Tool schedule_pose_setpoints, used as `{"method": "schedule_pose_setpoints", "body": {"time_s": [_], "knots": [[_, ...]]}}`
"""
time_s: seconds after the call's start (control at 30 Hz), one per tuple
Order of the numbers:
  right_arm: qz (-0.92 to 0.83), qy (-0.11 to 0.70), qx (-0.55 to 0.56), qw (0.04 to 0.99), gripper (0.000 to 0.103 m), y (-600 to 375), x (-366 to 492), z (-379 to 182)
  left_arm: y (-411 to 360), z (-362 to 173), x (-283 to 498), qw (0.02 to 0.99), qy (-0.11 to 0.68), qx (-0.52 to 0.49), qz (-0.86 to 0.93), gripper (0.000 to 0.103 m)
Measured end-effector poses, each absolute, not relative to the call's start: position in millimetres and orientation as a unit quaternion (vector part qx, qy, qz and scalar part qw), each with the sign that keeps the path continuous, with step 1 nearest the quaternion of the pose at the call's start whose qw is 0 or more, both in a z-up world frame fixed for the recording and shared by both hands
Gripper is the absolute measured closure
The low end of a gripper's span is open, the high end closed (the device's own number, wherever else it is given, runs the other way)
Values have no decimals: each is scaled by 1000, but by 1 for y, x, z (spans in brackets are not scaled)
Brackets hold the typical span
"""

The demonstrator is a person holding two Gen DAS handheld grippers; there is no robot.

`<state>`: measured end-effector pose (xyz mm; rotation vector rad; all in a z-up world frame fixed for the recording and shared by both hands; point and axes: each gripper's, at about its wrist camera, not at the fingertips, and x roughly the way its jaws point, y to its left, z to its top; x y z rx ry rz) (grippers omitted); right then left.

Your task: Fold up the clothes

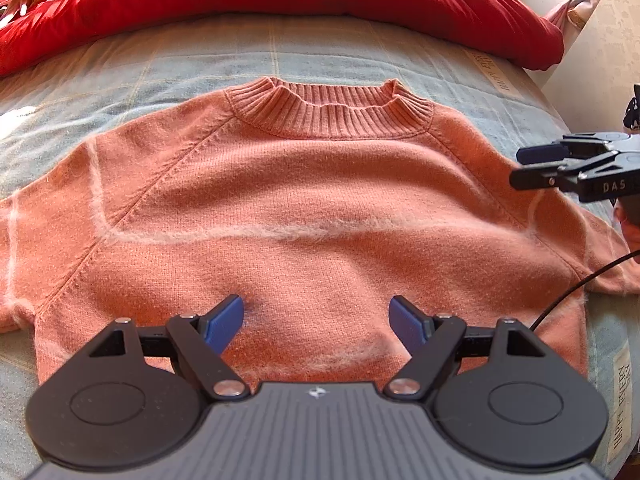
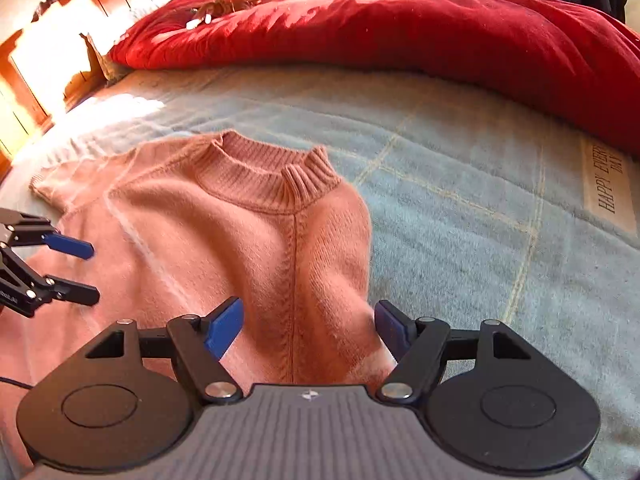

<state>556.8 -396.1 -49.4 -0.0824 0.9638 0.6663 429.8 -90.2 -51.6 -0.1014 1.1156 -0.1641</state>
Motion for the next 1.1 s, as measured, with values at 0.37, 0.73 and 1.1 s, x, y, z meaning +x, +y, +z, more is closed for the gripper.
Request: {"method": "schedule_pose_setpoints", "body": {"time_s": [0.37,0.73,1.1], "knots": [[289,474,-35,831,29,-402,567,-84,-91,-55,426,843,531,-48,-79,23],[308,454,-143,824,41,-362,530,-83,-95,-58,428,840,535,-48,-78,23],[305,427,4,851,66,-411,577,-33,-92,-54,425,841,533,-51,-84,23]]}}
